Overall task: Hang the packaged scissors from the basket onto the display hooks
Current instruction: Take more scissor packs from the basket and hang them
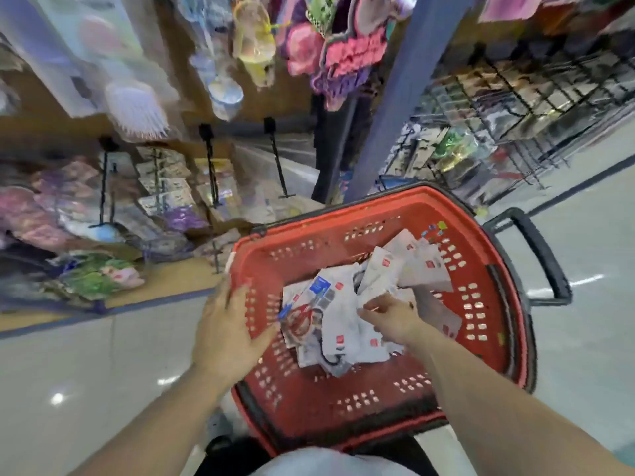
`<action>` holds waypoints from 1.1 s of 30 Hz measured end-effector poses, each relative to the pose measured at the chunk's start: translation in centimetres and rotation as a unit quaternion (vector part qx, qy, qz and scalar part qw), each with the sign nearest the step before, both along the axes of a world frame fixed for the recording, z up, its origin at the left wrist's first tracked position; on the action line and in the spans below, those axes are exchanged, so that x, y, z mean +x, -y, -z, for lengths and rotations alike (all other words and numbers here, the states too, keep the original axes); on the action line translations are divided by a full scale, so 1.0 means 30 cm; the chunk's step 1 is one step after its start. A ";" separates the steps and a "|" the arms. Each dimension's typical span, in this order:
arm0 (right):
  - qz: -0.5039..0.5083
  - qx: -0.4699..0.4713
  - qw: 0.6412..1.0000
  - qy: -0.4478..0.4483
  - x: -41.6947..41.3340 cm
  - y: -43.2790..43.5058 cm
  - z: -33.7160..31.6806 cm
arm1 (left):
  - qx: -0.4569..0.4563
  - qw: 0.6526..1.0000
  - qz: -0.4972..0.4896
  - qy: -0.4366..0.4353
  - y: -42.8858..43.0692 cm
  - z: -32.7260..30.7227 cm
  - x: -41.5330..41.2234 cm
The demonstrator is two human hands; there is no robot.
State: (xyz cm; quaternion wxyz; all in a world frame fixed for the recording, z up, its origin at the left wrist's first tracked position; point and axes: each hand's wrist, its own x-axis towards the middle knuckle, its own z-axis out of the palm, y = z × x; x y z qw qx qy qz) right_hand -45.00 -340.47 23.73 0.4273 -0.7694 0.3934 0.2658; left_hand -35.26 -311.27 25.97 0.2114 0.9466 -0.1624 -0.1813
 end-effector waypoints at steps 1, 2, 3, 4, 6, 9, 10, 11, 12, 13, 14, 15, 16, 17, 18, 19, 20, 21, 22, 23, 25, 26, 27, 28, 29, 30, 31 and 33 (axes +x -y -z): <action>-0.015 0.004 1.000 -0.008 0.010 0.029 0.040 | 0.006 1.000 -0.010 0.010 0.017 0.027 -0.025; -0.032 0.005 0.999 -0.014 0.025 0.053 0.077 | 0.011 1.000 -0.015 0.022 0.030 0.053 -0.046; -0.043 0.006 0.999 -0.022 0.041 0.071 0.113 | 0.020 0.999 -0.015 0.035 0.036 0.072 -0.062; -0.046 0.006 0.999 -0.029 0.056 0.082 0.152 | 0.032 0.998 -0.012 0.045 0.037 0.090 -0.076; -0.039 0.011 0.998 -0.038 0.086 0.090 0.227 | 0.056 0.996 -0.008 0.065 0.037 0.112 -0.088; -0.044 0.016 0.997 -0.060 0.121 0.071 0.333 | 0.089 0.991 -0.011 0.094 0.043 0.138 -0.096; -0.050 0.018 0.996 -0.070 0.129 0.060 0.370 | 0.098 0.990 -0.015 0.101 0.046 0.145 -0.099; -0.048 0.019 0.995 -0.080 0.136 0.047 0.402 | 0.104 0.989 -0.019 0.106 0.047 0.150 -0.100; -0.039 0.020 0.995 -0.085 0.139 0.034 0.434 | 0.111 0.987 -0.021 0.112 0.048 0.156 -0.101; -0.020 0.017 0.996 -0.084 0.141 0.022 0.462 | 0.118 0.986 -0.023 0.117 0.048 0.161 -0.101; 0.006 0.006 0.997 -0.078 0.138 0.014 0.497 | 0.127 0.984 -0.023 0.119 0.050 0.163 -0.101; 0.030 -0.003 0.997 -0.073 0.136 0.008 0.519 | 0.138 0.984 -0.026 0.115 0.054 0.163 -0.100; 0.048 -0.007 0.997 -0.068 0.135 0.002 0.532 | 0.149 0.983 -0.028 0.107 0.058 0.161 -0.099; 0.057 -0.005 0.996 -0.066 0.134 -0.002 0.543 | 0.157 0.982 -0.029 0.102 0.062 0.159 -0.099; 0.061 0.001 0.996 -0.065 0.135 -0.005 0.540 | 0.161 0.981 -0.027 0.101 0.064 0.156 -0.100; 0.059 0.009 0.996 -0.067 0.136 -0.003 0.530 | 0.162 0.981 -0.022 0.104 0.065 0.151 -0.101; 0.058 0.013 0.996 -0.066 0.133 0.003 0.518 | 0.159 0.981 -0.011 0.112 0.066 0.145 -0.103; 0.058 0.015 0.997 -0.057 0.130 0.014 0.499 | 0.153 0.980 0.005 0.124 0.070 0.135 -0.107; 0.059 0.017 0.997 -0.044 0.126 0.028 0.473 | 0.142 0.980 0.025 0.134 0.080 0.126 -0.111; 0.055 0.019 0.998 -0.027 0.122 0.047 0.450 | 0.125 0.981 0.047 0.137 0.098 0.123 -0.116; 0.045 0.020 0.999 -0.002 0.112 0.092 0.405 | 0.088 0.988 0.077 0.103 0.158 0.131 -0.115; 0.043 0.023 0.999 0.005 0.109 0.116 0.380 | 0.078 0.992 0.078 0.058 0.197 0.148 -0.107; 0.042 0.026 0.999 0.007 0.105 0.139 0.353 | 0.076 0.995 0.068 -0.002 0.237 0.172 -0.095; 0.046 0.029 0.998 0.006 0.101 0.162 0.328 | 0.078 0.993 0.052 -0.066 0.280 0.203 -0.078; 0.053 0.037 0.998 0.007 0.097 0.182 0.302 | 0.082 0.989 0.035 -0.121 0.317 0.244 -0.060; 0.066 0.045 0.997 0.013 0.091 0.201 0.277 | 0.092 0.982 0.023 -0.162 0.347 0.293 -0.043; 0.077 0.053 0.995 0.021 0.082 0.216 0.245 | 0.109 0.975 0.018 -0.192 0.373 0.346 -0.028; 0.084 0.060 0.994 0.035 0.063 0.246 0.195 | 0.150 0.962 0.025 -0.228 0.416 0.440 -0.003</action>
